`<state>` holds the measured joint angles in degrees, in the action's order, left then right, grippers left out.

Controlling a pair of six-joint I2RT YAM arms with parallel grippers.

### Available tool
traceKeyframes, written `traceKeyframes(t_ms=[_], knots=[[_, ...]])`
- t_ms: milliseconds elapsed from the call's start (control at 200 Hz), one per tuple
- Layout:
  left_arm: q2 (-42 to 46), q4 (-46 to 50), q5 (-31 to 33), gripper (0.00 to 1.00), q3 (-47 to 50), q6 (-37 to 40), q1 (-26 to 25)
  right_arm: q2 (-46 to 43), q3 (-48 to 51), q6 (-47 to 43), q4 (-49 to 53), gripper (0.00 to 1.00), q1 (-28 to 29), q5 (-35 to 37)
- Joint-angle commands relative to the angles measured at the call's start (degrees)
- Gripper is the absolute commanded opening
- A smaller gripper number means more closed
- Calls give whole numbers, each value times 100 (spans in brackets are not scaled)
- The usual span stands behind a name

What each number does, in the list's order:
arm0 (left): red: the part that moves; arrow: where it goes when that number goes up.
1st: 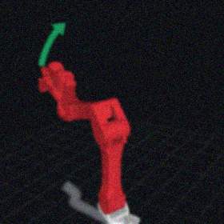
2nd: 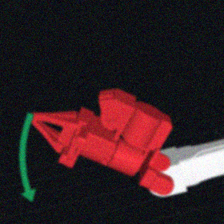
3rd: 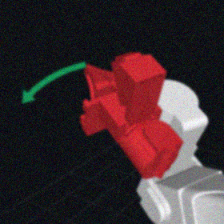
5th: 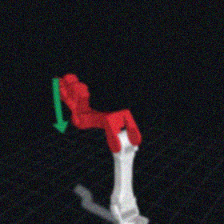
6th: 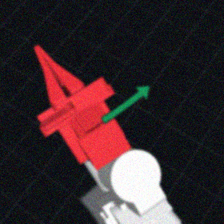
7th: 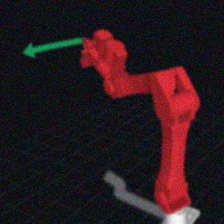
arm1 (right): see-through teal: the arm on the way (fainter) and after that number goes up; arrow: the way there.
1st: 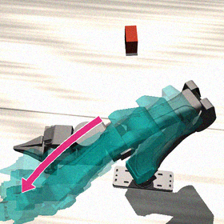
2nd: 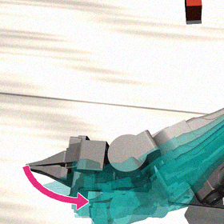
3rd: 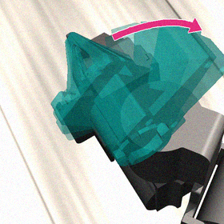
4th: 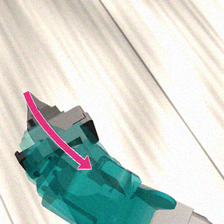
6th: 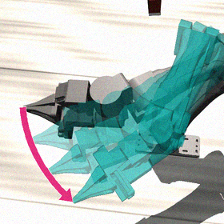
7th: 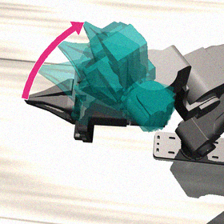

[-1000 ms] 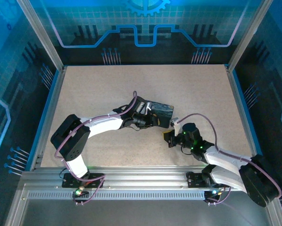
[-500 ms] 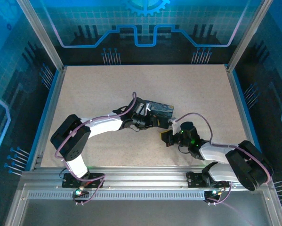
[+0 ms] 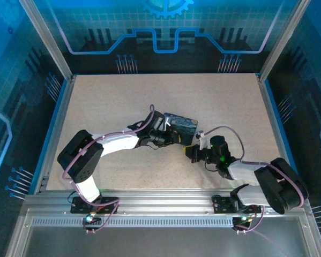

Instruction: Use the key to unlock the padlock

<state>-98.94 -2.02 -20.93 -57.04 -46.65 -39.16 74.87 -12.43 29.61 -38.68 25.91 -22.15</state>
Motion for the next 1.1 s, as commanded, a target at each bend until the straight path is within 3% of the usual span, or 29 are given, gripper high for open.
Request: traceKeyframes(t_ms=[0, 1096], knots=[[181, -176, -181, 21, 85, -88, 42, 87, -80, 65, -184, 0, -69, -184], [120, -170, -201, 22, 87, -72, 51, 421, -272, 240, -357, 0, -72, -202]])
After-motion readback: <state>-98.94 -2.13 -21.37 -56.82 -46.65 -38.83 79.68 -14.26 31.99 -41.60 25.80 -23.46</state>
